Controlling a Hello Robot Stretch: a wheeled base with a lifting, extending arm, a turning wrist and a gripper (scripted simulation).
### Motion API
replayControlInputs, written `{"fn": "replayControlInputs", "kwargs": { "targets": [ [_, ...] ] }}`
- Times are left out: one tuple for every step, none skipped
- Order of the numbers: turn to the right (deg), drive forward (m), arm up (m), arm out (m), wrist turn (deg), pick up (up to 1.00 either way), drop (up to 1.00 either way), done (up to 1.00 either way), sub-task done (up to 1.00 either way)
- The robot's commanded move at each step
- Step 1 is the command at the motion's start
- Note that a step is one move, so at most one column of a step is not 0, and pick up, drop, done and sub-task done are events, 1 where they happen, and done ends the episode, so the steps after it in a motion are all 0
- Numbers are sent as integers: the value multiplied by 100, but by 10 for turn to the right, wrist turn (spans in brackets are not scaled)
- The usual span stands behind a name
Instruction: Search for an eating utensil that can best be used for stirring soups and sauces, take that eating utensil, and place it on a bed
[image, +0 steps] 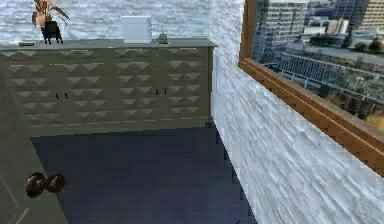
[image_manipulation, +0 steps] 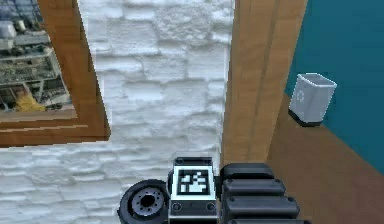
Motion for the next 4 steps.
{"fn": "replayControlInputs", "kwargs": {
  "targets": [
    [60, 0, 0, 0, 0, 0, 0, 0, 0],
    [0, 25, 0, 0, 0, 0, 0, 0, 0],
    [-300, 0, 0, 0, 0, 0, 0, 0, 0],
    [0, 80, 0, 0, 0, 0, 0, 0, 0]
  ]
}}
